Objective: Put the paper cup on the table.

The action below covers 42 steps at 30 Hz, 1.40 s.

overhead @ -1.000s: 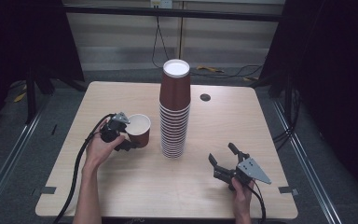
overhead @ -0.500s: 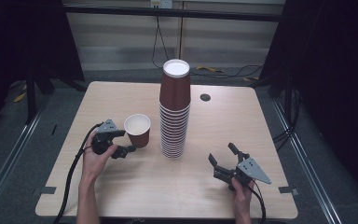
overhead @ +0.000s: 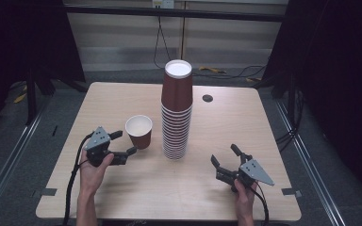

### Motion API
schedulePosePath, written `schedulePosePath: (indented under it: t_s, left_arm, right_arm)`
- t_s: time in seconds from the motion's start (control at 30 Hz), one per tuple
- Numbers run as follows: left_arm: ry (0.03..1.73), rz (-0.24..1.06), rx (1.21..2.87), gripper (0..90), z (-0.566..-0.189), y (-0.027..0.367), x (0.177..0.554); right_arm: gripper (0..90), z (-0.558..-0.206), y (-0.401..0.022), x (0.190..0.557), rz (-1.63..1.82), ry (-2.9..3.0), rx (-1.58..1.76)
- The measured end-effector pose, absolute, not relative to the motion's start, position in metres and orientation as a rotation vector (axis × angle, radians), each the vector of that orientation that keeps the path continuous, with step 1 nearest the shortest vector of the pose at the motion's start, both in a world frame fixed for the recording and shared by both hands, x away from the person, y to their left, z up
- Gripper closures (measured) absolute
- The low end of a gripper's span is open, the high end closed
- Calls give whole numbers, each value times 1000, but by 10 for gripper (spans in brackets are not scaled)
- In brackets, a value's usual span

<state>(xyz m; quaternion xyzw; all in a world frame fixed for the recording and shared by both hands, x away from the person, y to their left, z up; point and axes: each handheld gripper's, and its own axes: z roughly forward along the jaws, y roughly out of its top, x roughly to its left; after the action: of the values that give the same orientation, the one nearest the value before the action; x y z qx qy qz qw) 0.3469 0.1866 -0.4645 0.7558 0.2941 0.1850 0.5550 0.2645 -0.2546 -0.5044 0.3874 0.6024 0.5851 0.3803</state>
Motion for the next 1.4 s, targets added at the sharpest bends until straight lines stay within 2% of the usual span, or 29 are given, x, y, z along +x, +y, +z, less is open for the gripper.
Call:
schedulePosePath:
  t_s: [0.3,0.4,0.43,0.5,0.7,0.83,0.93,0.97,1.1,1.27,1.4]
  left_arm:
    - [650,407,1684,164,-477,175,325]
    - [633,460,1689,164,-478,163,314]
    - [615,396,1629,164,-482,159,311]
    - [633,436,1599,164,-487,154,307]
    - [611,462,1653,162,-495,146,302]
    - [623,425,1592,161,-503,142,296]
    - [609,430,1604,156,-506,142,296]
    - [604,492,1595,157,-508,140,293]
    - [609,538,1566,158,-513,141,287]
    - [579,539,1562,157,-513,143,288]
    - [585,566,1472,157,-516,149,283]
  right_arm:
    - [139,-504,-255,264,1494,1538,989]
    - [139,-504,-255,264,1494,1538,989]
    - [139,-504,-255,265,1497,1538,988]
    - [139,-504,-255,264,1493,1538,989]
    - [139,-504,-255,264,1494,1538,990]
    - [139,-504,-255,264,1495,1538,989]
    - [140,-504,-255,264,1494,1538,990]
    - [139,-504,-255,265,1496,1538,988]
    - [139,-504,-255,264,1495,1538,990]
    - [140,-504,-255,264,1497,1537,988]
    - [139,-505,-255,264,1496,1538,988]
